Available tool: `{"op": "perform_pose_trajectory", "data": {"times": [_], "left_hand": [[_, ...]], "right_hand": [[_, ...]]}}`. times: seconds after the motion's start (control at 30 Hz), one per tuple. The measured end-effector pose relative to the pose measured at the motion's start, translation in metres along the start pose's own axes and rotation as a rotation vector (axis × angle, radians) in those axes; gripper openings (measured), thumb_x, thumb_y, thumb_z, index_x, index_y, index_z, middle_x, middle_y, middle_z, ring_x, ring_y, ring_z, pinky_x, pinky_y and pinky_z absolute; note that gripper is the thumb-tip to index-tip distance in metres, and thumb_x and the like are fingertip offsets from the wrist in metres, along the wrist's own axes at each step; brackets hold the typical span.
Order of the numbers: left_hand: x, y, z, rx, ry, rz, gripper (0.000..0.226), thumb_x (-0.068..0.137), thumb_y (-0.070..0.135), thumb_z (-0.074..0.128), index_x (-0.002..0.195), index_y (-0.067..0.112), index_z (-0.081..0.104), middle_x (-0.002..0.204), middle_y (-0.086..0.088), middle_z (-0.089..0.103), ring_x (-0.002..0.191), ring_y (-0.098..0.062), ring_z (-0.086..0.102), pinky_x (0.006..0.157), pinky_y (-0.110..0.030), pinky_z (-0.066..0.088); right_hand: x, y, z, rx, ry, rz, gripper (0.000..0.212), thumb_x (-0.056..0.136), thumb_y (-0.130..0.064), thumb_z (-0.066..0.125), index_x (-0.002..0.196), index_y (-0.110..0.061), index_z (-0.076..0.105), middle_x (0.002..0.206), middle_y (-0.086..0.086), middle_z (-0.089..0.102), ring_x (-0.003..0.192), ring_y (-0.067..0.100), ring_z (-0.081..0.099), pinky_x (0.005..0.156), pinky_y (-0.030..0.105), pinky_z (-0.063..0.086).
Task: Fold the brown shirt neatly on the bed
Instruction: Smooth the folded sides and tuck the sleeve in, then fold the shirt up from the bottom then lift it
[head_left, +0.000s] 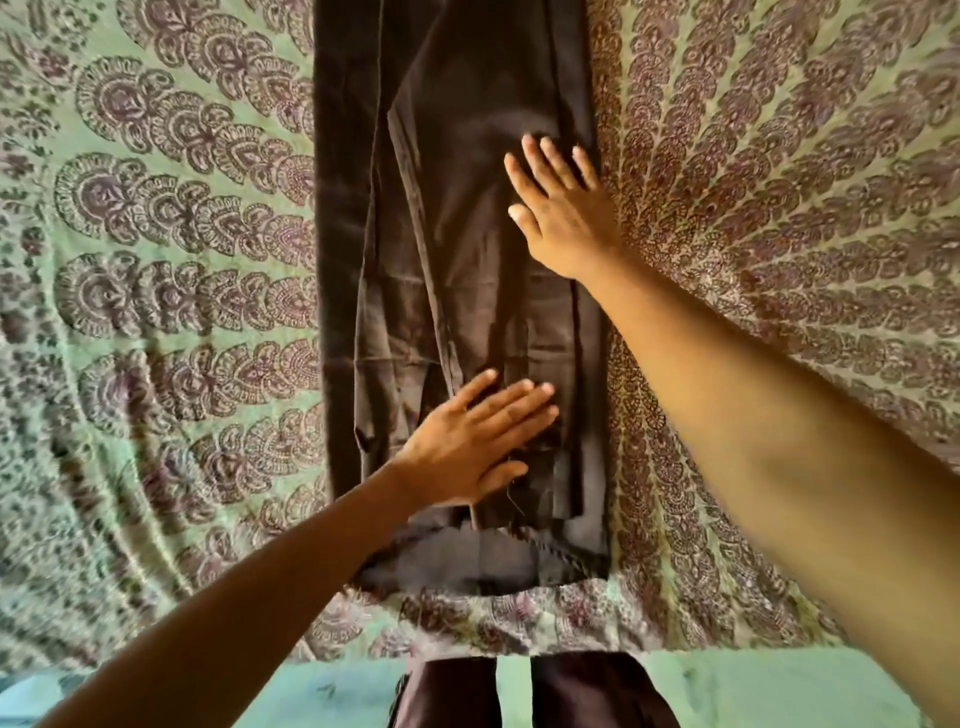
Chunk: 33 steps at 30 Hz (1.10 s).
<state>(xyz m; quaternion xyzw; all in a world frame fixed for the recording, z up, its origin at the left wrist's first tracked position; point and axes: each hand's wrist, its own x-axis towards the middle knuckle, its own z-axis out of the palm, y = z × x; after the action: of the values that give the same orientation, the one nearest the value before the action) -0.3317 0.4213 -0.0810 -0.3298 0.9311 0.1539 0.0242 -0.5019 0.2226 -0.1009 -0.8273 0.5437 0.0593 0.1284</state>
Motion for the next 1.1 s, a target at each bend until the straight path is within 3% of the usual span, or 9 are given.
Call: {"op": "perform_pose_trajectory", "data": {"times": [0.1, 0.23, 0.33, 0.5, 0.67, 0.73, 0.87, 1.0, 1.1], "left_hand": [[0.009, -0.036, -0.009, 0.060, -0.007, -0.165, 0.057, 0.093, 0.045, 0.032, 0.144, 0.021, 0.032, 0.151, -0.008, 0.031, 0.137, -0.024, 0.033, 0.112, -0.048, 0.015], [-0.013, -0.028, 0.011, 0.150, -0.142, 0.052, 0.059, 0.094, 0.049, 0.028, 0.146, 0.022, 0.025, 0.152, -0.007, 0.028, 0.138, -0.023, 0.032, 0.114, -0.048, 0.012], [-0.045, 0.007, 0.027, 0.078, -0.149, 0.141, 0.063, 0.095, 0.053, 0.023, 0.148, 0.020, 0.018, 0.154, -0.005, 0.016, 0.141, -0.021, 0.024, 0.115, -0.044, 0.006], [-0.080, 0.005, 0.016, 0.074, -0.071, 0.221, 0.074, 0.084, 0.036, 0.039, 0.149, 0.017, 0.009, 0.157, -0.005, 0.003, 0.143, -0.020, 0.014, 0.117, -0.039, 0.006], [-0.121, -0.053, -0.008, 0.060, -0.024, -0.031, 0.095, 0.063, 0.015, 0.050, 0.149, 0.022, 0.010, 0.157, -0.006, 0.009, 0.146, -0.018, 0.003, 0.117, -0.039, 0.009], [-0.135, -0.070, -0.009, 0.144, -0.073, -0.002, 0.106, 0.059, 0.007, 0.059, 0.149, 0.026, 0.006, 0.158, 0.000, -0.006, 0.145, -0.014, -0.008, 0.117, -0.038, 0.003], [-0.146, -0.077, -0.003, 0.284, -0.107, 0.110, 0.117, 0.060, -0.003, 0.067, 0.149, 0.028, -0.002, 0.156, 0.001, -0.017, 0.143, -0.016, -0.015, 0.115, -0.042, 0.002], [-0.142, -0.072, 0.006, 0.343, -0.092, 0.246, 0.108, 0.065, -0.001, 0.060, 0.148, 0.030, -0.001, 0.156, 0.000, -0.018, 0.143, -0.019, -0.015, 0.114, -0.048, 0.001], [-0.137, -0.071, 0.010, 0.350, -0.112, 0.327, 0.099, 0.068, 0.005, 0.055, 0.148, 0.029, 0.001, 0.156, 0.000, -0.018, 0.143, -0.020, -0.015, 0.115, -0.049, -0.001]], "right_hand": [[-0.033, -0.022, 0.005, 0.109, 0.136, 0.001, 0.056, 0.095, -0.037, 0.020, 0.146, -0.015, 0.024, 0.154, 0.010, 0.021, 0.142, 0.025, 0.018, 0.114, 0.040, 0.006], [-0.096, -0.043, 0.029, 0.053, 0.082, -0.133, 0.056, 0.095, -0.036, 0.026, 0.146, -0.012, 0.024, 0.153, 0.010, 0.022, 0.141, 0.023, 0.022, 0.114, 0.038, 0.012], [-0.119, -0.041, 0.040, -0.024, -0.014, -0.101, 0.058, 0.094, -0.041, 0.023, 0.146, -0.014, 0.021, 0.154, 0.009, 0.021, 0.141, 0.023, 0.023, 0.114, 0.039, 0.015], [-0.109, -0.041, 0.025, -0.029, -0.158, -0.084, 0.071, 0.086, -0.051, 0.005, 0.148, -0.018, 0.007, 0.157, 0.005, 0.003, 0.144, 0.020, 0.006, 0.115, 0.037, 0.001], [-0.140, -0.035, 0.009, -0.118, -0.106, -0.256, 0.062, 0.090, -0.037, 0.018, 0.147, -0.012, 0.015, 0.155, 0.008, 0.016, 0.142, 0.021, 0.018, 0.115, 0.036, 0.005], [-0.175, -0.029, 0.014, -0.179, -0.091, -0.362, 0.061, 0.090, -0.025, 0.033, 0.146, -0.010, 0.018, 0.154, 0.008, 0.021, 0.141, 0.022, 0.023, 0.115, 0.037, 0.008], [-0.238, -0.020, 0.026, -0.214, -0.176, -0.451, 0.090, 0.074, -0.013, 0.061, 0.148, -0.012, 0.011, 0.154, 0.007, 0.016, 0.142, 0.019, 0.016, 0.114, 0.037, 0.005], [-0.262, -0.022, 0.029, -0.240, -0.205, -0.528, 0.099, 0.066, -0.023, 0.070, 0.148, -0.014, 0.014, 0.155, 0.007, 0.014, 0.142, 0.018, 0.011, 0.113, 0.039, 0.007], [-0.253, -0.022, 0.026, -0.273, -0.179, -0.656, 0.109, 0.058, -0.035, 0.077, 0.147, -0.014, 0.017, 0.154, 0.009, 0.019, 0.141, 0.023, 0.018, 0.113, 0.039, 0.005]]}}
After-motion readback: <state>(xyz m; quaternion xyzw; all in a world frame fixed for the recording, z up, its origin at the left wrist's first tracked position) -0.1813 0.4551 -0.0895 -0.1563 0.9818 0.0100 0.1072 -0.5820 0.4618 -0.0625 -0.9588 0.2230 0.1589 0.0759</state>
